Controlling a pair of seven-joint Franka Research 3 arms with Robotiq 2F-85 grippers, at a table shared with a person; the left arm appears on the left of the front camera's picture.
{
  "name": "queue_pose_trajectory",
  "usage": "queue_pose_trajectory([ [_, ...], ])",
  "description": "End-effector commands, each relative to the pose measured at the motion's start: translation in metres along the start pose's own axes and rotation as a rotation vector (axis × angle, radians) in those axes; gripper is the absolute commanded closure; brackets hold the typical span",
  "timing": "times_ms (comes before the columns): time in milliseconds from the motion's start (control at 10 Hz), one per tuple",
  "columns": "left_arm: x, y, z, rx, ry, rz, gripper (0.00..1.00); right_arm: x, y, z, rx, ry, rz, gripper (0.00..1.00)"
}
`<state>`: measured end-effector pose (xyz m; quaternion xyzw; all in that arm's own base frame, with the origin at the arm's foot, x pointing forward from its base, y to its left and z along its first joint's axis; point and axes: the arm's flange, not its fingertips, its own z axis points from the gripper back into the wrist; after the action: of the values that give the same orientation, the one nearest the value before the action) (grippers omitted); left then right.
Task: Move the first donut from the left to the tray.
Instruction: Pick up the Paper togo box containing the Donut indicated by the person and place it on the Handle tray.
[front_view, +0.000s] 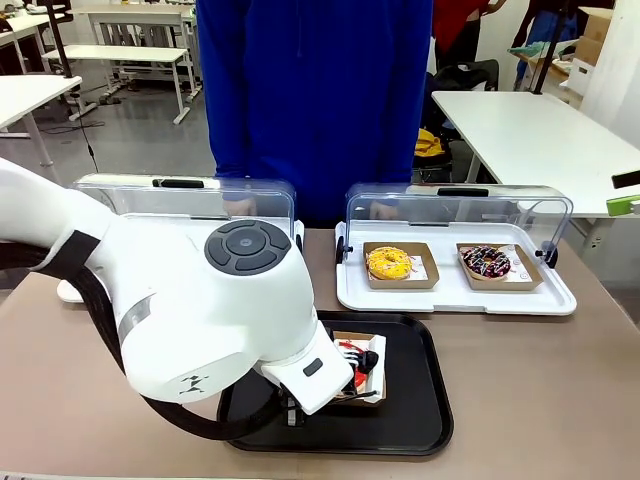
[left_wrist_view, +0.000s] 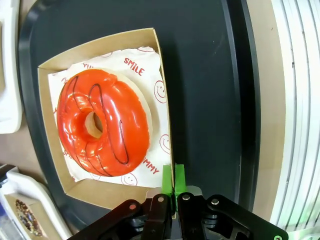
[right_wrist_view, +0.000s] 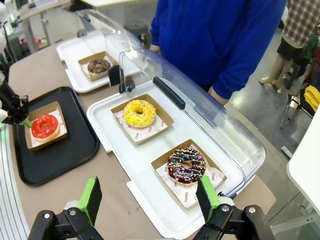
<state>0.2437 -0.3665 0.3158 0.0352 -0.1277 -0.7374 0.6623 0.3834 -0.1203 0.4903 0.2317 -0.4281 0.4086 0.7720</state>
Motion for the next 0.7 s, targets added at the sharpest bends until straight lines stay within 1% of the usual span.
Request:
queue_pose_trajectory([
  [0, -0.032, -0.023, 0.002, -0.015, -0.027, 0.020, 0.98, 0.000, -0.003, -0.001, -0.001, -0.028, 0.025, 0.00],
  [200, -0.032, -0.021, 0.001, -0.028, -0.018, 0.015, 0.98, 0.000, -0.003, -0.001, -0.001, -0.028, 0.025, 0.00],
  [300, -0.032, -0.022, 0.003, -0.024, -0.011, 0.038, 0.75, 0.000, -0.003, -0.001, -0.001, -0.028, 0.025, 0.00],
  [400, -0.032, -0.021, 0.003, -0.019, -0.006, 0.018, 0.41, 0.000, -0.003, -0.001, -0.001, -0.028, 0.025, 0.00],
  [500, -0.032, -0.021, 0.008, -0.008, -0.006, 0.019, 0.18, 0.000, -0.003, -0.001, -0.001, -0.028, 0.025, 0.00],
  [600, -0.031, -0.021, 0.014, -0.003, -0.010, 0.019, 0.00, 0.000, -0.003, -0.001, -0.001, -0.028, 0.025, 0.00],
])
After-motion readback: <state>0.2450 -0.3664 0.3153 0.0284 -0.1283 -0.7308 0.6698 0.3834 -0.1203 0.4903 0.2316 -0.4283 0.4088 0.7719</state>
